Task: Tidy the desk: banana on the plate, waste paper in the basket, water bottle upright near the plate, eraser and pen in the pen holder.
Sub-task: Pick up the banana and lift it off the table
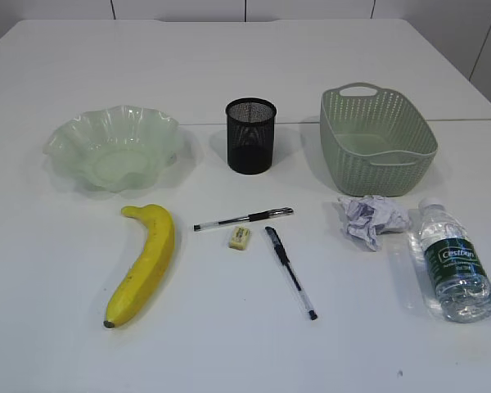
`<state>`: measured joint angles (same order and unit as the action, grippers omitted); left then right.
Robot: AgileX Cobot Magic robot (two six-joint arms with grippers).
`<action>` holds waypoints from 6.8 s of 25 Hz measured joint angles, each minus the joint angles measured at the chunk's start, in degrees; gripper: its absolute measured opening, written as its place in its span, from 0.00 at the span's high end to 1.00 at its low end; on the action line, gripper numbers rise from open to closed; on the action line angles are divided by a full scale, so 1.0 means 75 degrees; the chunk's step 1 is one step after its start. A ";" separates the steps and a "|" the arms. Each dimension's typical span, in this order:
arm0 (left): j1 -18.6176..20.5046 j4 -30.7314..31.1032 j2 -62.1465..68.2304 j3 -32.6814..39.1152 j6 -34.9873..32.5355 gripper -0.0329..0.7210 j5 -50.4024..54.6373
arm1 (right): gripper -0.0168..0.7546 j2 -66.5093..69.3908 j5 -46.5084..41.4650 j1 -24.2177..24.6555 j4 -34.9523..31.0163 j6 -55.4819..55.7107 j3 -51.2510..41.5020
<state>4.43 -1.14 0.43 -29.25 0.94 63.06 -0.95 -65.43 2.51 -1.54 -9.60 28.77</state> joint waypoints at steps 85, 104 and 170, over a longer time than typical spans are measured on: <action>-0.0453 0.1099 0.5859 -0.2520 0.0000 0.98 -0.1119 | 0.65 0.4971 0.1357 -0.0081 -0.0120 0.1032 0.1719; -0.0453 -0.0592 0.7480 -0.5077 -0.0125 0.96 0.0805 | 0.29 0.7627 0.0815 -0.0081 -0.0291 0.1533 0.3561; -0.3323 -0.1144 1.4441 -0.7405 -0.0762 0.16 0.0275 | 0.29 0.8877 0.1388 -0.0081 -0.0257 0.1223 0.3565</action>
<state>-20.49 -9.72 108.73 -84.79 -4.78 65.12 65.63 -55.03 1.90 -3.47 -0.43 55.50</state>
